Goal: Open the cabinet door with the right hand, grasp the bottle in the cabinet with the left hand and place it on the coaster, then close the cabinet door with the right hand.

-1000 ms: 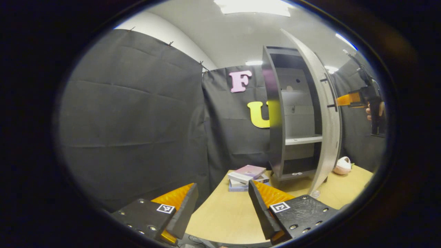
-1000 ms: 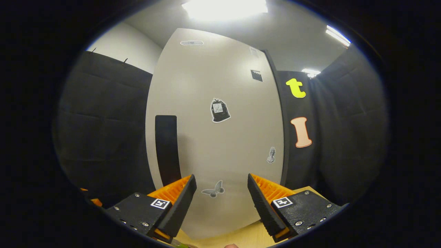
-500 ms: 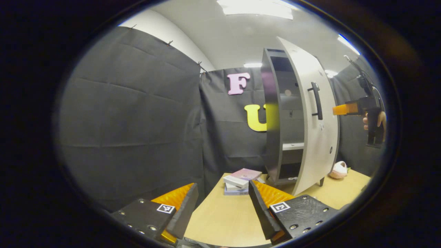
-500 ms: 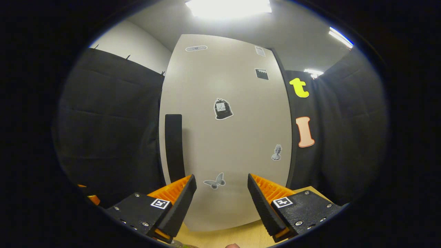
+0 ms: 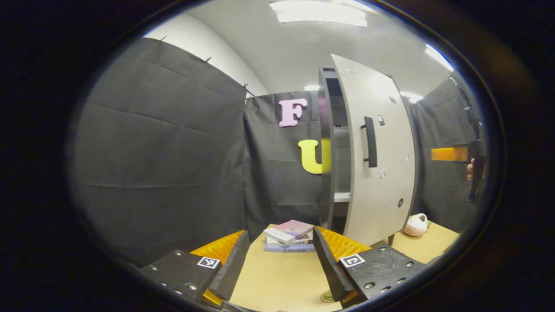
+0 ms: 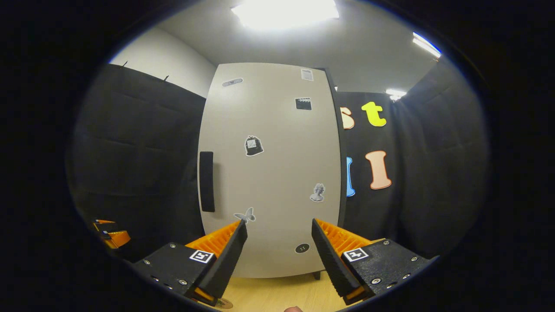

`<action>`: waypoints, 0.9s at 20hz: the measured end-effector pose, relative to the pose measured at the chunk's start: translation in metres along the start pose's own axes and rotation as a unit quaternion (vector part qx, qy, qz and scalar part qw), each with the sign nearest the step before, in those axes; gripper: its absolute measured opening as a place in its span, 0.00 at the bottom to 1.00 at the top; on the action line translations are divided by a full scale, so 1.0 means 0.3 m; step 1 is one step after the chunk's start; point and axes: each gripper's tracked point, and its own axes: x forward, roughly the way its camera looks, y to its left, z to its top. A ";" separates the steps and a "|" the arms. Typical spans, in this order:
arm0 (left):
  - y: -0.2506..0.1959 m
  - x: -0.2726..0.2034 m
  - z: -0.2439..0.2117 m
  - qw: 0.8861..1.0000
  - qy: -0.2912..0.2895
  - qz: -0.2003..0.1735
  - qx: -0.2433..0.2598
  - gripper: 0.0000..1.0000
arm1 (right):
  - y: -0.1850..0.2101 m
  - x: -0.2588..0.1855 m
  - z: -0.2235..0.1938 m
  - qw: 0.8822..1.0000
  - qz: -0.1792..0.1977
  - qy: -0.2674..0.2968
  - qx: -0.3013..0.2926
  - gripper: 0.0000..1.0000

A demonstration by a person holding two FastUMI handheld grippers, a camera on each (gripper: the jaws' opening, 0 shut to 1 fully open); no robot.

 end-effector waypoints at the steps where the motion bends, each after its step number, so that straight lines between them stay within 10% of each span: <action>1: -0.038 -0.006 0.007 1.000 -0.001 -0.004 -0.001 0.88 | -0.031 -0.021 0.003 1.000 -0.002 -0.001 0.000 0.93; 18: -0.453 -0.033 0.111 0.997 -0.018 -0.067 -0.018 0.84 | -0.453 -0.324 -0.065 0.997 -0.077 -0.006 -0.006 0.93</action>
